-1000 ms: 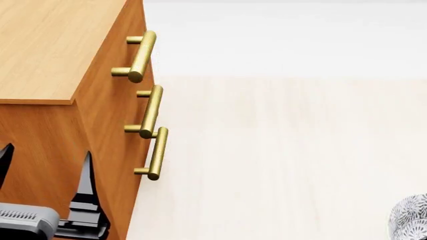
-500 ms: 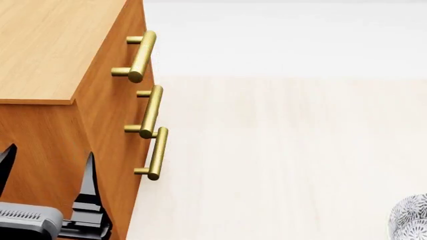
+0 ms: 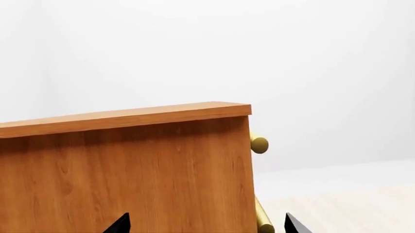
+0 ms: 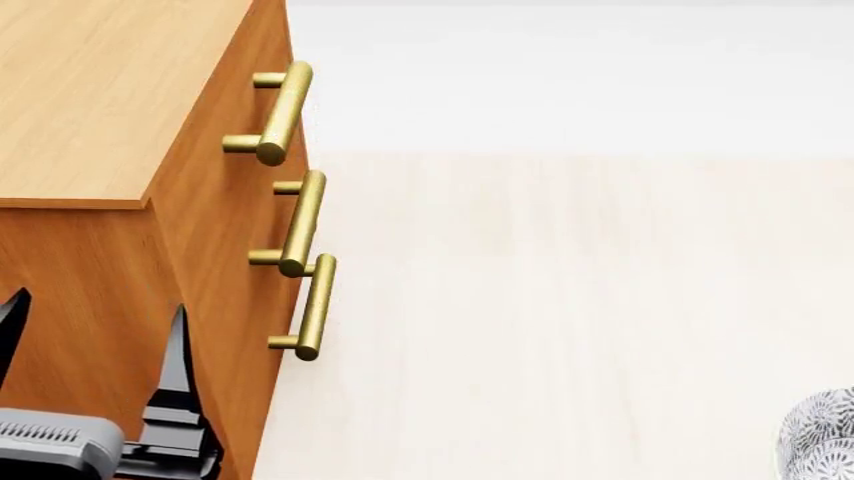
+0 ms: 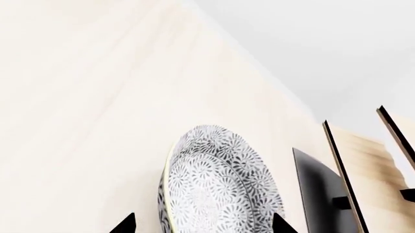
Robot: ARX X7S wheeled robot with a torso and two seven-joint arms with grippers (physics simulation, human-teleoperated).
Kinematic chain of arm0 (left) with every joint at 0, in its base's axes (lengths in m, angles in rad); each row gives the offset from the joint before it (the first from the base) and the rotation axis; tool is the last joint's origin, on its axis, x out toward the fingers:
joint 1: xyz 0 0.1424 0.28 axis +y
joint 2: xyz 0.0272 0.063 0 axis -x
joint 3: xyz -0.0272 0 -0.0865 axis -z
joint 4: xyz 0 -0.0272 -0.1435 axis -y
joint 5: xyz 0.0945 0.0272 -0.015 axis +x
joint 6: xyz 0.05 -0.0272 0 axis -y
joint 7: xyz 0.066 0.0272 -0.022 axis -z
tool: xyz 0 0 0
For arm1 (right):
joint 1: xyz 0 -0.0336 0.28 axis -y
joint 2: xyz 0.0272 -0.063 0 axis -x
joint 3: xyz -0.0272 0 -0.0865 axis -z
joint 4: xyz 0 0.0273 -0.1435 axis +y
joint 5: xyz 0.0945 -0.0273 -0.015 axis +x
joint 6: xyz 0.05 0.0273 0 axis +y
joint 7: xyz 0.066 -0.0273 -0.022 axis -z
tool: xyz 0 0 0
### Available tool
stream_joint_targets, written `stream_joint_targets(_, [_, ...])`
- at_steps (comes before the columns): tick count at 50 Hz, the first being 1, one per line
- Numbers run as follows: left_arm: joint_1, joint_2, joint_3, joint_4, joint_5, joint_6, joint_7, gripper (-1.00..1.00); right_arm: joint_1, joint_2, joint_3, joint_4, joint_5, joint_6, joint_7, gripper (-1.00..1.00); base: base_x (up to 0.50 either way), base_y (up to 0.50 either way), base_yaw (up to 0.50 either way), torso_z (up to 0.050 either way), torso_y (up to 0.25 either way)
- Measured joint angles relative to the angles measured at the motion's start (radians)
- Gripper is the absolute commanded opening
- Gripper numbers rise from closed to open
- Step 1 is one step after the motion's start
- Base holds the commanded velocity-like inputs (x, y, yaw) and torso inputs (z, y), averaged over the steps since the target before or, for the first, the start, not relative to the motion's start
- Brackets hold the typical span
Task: Close the top drawer of the cabinet and put the bowl on top of it.
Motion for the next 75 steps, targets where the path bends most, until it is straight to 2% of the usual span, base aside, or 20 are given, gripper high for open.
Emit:
stream_joint_targets(24, [-0.001,-0.006,0.006,-0.006,-0.006,0.008,-0.007,1.0,-0.024,-0.009,-0.017,0.046,-0.02,-0.046,-0.019,1.0,0.0,0.0,0.0,0.0,0.0])
stream_joint_targets(75, [-0.005,-0.017,0.02,-0.016,-0.016,0.02,-0.023,1.0,-0.006,-0.113,-0.001,0.13,-0.062,0.007,-0.068,1.0,0.0,0.0,0.0,0.0,0.0])
